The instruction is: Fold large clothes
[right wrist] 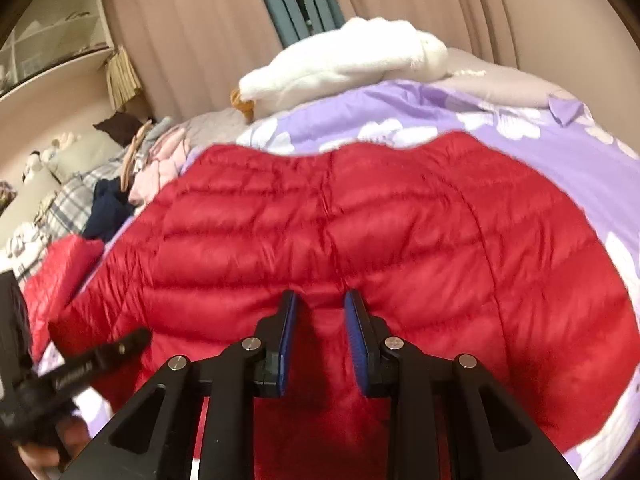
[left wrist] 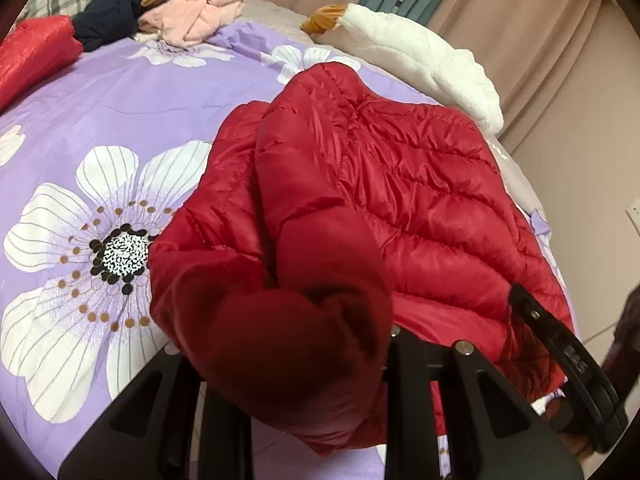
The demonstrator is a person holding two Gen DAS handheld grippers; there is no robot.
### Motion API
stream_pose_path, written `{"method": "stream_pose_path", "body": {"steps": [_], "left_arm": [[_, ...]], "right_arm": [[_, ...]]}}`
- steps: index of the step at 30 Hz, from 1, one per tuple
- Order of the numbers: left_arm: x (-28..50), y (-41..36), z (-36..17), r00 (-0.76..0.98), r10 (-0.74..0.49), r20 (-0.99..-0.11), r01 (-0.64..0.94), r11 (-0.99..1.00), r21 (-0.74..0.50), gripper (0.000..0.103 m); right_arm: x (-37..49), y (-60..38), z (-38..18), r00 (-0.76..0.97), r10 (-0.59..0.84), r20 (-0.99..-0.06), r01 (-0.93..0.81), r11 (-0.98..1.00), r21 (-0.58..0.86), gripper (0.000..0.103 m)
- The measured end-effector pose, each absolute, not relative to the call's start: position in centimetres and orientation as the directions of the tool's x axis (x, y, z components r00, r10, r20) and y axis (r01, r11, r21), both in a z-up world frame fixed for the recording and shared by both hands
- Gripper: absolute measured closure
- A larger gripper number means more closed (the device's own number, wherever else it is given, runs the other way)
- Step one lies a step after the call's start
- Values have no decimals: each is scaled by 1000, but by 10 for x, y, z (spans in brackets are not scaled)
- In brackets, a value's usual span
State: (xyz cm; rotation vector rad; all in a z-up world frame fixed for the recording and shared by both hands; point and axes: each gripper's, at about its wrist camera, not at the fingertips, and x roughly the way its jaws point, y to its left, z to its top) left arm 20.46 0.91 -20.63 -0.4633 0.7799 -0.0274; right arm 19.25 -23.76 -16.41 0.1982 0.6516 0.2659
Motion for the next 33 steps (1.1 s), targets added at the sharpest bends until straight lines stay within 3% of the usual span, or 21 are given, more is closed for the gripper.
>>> {"method": "stream_pose_path", "body": {"steps": [4,9,17,26,33], "left_arm": [[206,16,-209,695,-247,-675,-116,888,-444,77],[210,19,-213,654,-291,-698,-80,891,-446,76],[205,41,-228,652,-399,-645,-132,777,-615,74],[186,41,-231,713,-267,-648,-302,718,-628,64],[175,45,-236,720,-236,-652,-394,635,-664,62]], "right_arm": [[208,-227,-183,725,261,-637,-161,964,211,75],[204,-210,-189,747,175,-641,-164,983,78,75],[200,-224,-187,747,228,-625,-168,974,155,75],[190,-231,-168,793,255,-553,-148,961,232,75],[215,-213,-190,741,174,-648,-132,985,113,75]]}}
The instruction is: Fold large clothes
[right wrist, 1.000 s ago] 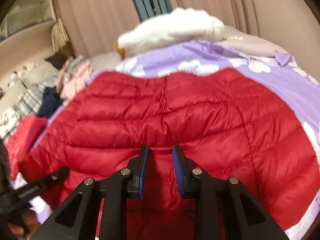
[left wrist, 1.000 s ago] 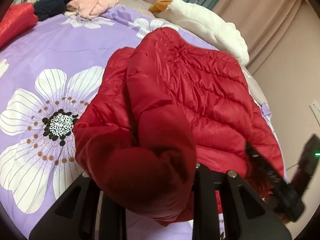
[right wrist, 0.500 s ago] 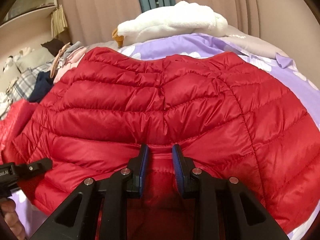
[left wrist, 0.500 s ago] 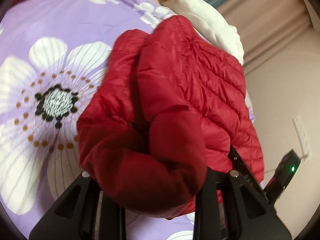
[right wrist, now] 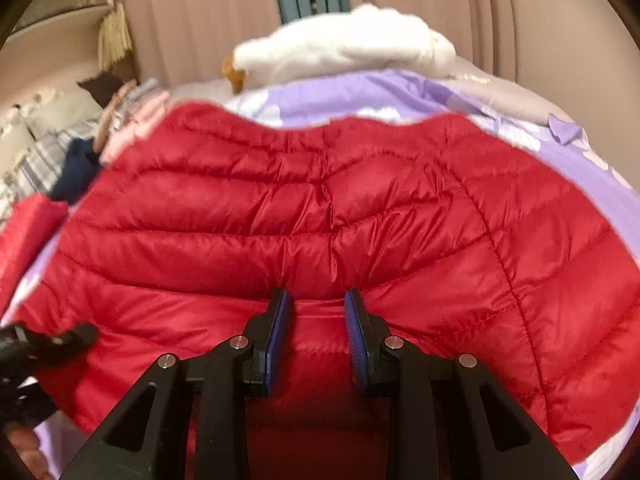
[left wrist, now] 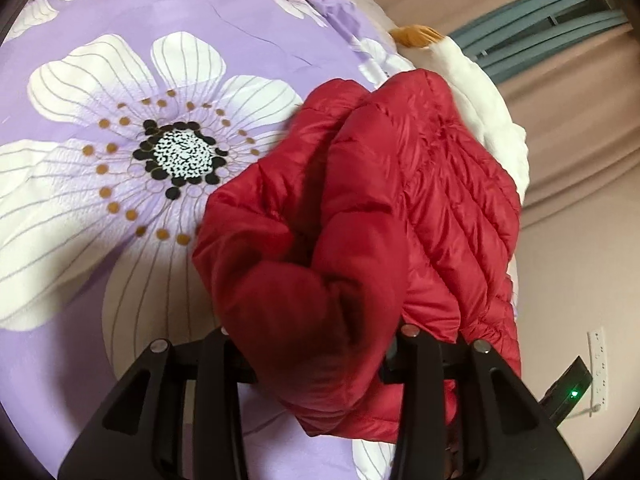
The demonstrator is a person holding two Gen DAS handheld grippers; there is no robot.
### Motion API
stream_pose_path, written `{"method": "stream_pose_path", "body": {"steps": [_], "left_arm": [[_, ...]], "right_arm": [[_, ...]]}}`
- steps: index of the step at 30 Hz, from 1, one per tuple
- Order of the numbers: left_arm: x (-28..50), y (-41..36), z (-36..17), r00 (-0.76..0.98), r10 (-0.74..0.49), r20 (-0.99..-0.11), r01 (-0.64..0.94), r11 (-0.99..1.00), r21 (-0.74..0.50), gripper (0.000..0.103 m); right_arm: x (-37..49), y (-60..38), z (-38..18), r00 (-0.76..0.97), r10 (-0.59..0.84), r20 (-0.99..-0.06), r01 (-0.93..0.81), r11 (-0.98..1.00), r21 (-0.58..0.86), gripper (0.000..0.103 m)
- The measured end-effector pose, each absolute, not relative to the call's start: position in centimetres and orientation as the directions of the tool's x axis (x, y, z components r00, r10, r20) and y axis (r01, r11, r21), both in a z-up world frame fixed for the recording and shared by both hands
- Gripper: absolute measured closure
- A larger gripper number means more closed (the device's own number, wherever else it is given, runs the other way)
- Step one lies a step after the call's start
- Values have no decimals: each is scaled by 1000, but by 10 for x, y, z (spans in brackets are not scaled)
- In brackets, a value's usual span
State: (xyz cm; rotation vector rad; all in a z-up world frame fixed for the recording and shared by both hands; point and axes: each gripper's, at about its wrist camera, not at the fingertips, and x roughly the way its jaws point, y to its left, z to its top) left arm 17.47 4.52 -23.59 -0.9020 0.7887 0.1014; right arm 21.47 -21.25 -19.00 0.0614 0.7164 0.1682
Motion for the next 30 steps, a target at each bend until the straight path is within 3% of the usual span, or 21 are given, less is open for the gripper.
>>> {"method": "stream_pose_path", "body": {"steps": [4,18,23,27,30], "left_arm": [[175,40,-235,719,-194,-667,-420,644,-639,60],[194,44,-237,709,-244,-661,-391,644,-657,58],[198,45,-232,727,-266,-632,-325,678,-659,66],[196,22,-208,772,-198,-604,-238,791,-564,77],[189,-2,-183,824,-152,-545,-149,871,-468,77]], "right_arm": [[208,-206,-188,762,140,-632,-129,990,65,75],[197,-228,-171,753,221,-620,-130,973,190,75],[186,-237,-170,690,288,-664,-172,956,237,75],[181,-240,-186,626,337,-703,-255,941,223,75],[194,-250,-201,600,388,-699,-218,921,324,75]]}}
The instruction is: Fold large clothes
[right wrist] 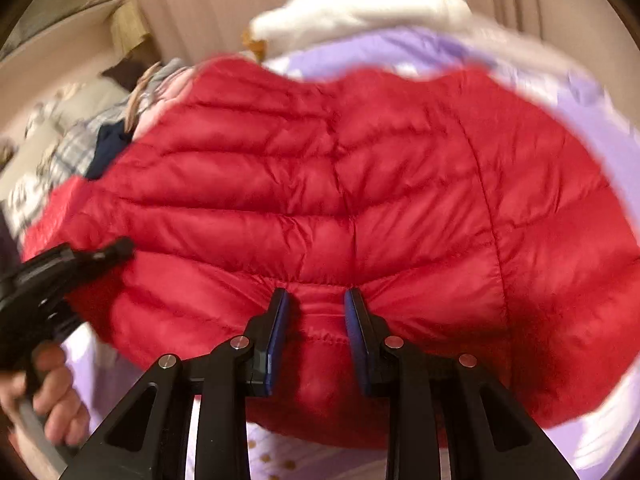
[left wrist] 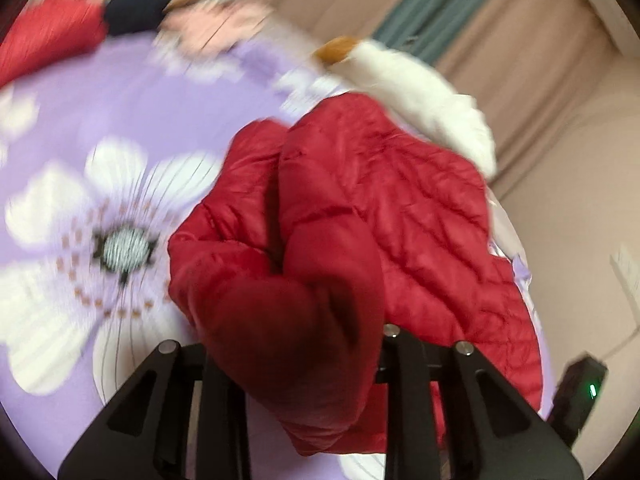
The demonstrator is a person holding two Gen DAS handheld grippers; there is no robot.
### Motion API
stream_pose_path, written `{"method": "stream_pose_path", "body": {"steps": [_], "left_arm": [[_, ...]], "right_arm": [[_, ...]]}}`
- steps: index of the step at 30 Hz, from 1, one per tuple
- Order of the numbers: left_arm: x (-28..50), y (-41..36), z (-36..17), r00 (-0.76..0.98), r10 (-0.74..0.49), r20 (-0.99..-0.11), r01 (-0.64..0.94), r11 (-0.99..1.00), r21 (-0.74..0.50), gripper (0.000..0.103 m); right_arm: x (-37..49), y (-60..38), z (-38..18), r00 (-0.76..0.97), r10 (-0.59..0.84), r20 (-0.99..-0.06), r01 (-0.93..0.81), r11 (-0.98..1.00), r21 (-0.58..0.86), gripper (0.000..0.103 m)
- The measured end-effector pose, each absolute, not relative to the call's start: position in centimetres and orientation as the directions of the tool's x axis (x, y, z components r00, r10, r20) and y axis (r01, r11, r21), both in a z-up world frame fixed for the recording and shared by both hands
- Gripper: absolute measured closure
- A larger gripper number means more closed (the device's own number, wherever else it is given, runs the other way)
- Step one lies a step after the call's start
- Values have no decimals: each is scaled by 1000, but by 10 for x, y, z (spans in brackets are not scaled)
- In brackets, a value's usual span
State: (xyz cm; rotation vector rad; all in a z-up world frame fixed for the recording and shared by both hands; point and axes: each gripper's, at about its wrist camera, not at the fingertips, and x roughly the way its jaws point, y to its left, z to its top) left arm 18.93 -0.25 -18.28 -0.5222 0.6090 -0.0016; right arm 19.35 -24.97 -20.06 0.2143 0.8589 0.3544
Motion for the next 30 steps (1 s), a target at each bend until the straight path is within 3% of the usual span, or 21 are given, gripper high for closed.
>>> {"method": "stream_pose_path", "body": {"steps": [4,10,14,15,19,21,24,28,30], "left_arm": [[178,-33,-162,868,-141,-476,-61,921,-386,77],[172,-72,-133,889,-204,-410,46,931,-362,76],[178,-99,-124,886,-145,-441,26,964,-266,74],[179,-105,-123,879,-145,-453,29,967,-254,73],[178,-121,-121,869,-164,-466,72,975,-209,73],[178,-135,-124,850,-183,-494,114,979,-168,72],[182,-159,-133,799,-242,-551,186,970,-156,69],[187,-192,-145,792,-222,-568,207,974,-91,66],[189,-206,-151,785,-221,-579,232,971,-56,63]], "right_arm": [[201,-261,-207,580,456,-675,-238,887,396,77],[195,-259,-205,609,441,-659,-249,895,369,77],[181,-280,-189,597,434,-675,-185,893,410,76],[174,-290,-180,613,412,-674,-163,901,403,74],[138,-336,-149,778,217,-589,-68,962,265,34],[130,-372,-146,814,120,-568,69,952,299,34],[128,-422,-156,799,84,-596,210,889,406,34],[123,-451,-158,811,47,-583,275,849,450,31],[119,-459,-155,835,84,-544,245,828,504,24]]}}
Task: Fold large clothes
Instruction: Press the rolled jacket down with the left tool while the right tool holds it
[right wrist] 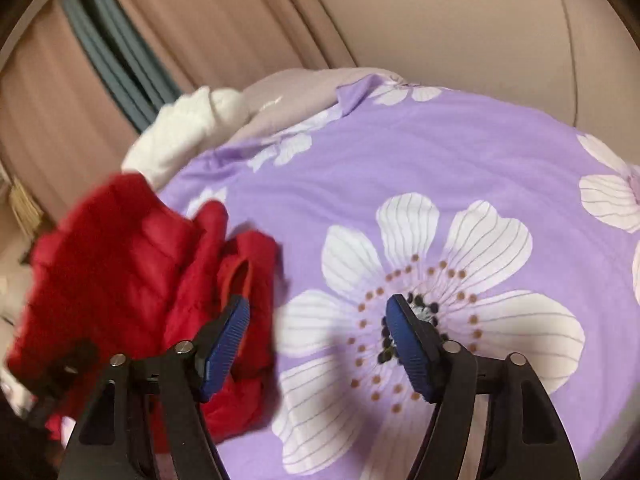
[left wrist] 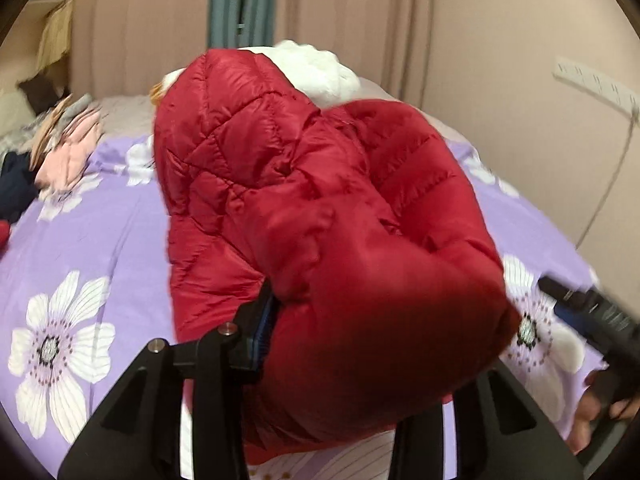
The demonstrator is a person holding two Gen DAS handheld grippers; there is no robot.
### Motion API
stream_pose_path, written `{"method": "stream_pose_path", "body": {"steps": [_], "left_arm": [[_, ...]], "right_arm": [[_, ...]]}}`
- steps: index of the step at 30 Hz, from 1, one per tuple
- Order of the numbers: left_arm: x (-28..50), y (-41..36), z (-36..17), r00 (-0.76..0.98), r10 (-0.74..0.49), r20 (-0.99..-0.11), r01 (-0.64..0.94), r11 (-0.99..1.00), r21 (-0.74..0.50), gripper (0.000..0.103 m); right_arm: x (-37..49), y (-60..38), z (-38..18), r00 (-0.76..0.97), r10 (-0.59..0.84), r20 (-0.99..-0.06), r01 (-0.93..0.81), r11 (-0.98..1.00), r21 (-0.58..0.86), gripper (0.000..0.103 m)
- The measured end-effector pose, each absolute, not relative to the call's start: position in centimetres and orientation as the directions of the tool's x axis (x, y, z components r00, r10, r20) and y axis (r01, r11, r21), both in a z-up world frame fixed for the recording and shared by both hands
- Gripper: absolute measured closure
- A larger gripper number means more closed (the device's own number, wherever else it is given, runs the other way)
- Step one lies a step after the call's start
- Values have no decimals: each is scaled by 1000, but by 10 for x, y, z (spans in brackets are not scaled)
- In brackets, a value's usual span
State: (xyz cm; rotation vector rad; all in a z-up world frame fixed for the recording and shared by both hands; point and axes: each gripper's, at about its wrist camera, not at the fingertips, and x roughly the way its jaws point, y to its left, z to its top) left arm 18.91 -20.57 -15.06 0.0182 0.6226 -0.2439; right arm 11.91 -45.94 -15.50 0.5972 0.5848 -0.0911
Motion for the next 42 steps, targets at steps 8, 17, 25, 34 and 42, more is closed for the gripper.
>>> {"method": "stream_pose_path", "body": {"steps": [8,17,25,34,42], "left_arm": [[207,-204,-174,682,-321,-658,339,935,-104,61],[212,-197,-178,643,-347,-683,419,906,-66,60],[194,-177,-171,644,-375,-667,407,906,-116,56],[162,-157,-156,638,-386,-666,396,906,-146,55],[149,-104,-132,658,-448,-606,309,894,-325,57]], "right_arm": [[138,-448,-136,839,302,-452,25,810,586,7],[165,-400,-136,762,474,-441,-125,776,618,18],[165,-382,-130,778,425,-463,-141,836,531,86],[172,-378,-134,775,390,-498,-104,855,508,86],[179,-376,-142,764,343,-546,-57,879,473,87]]}}
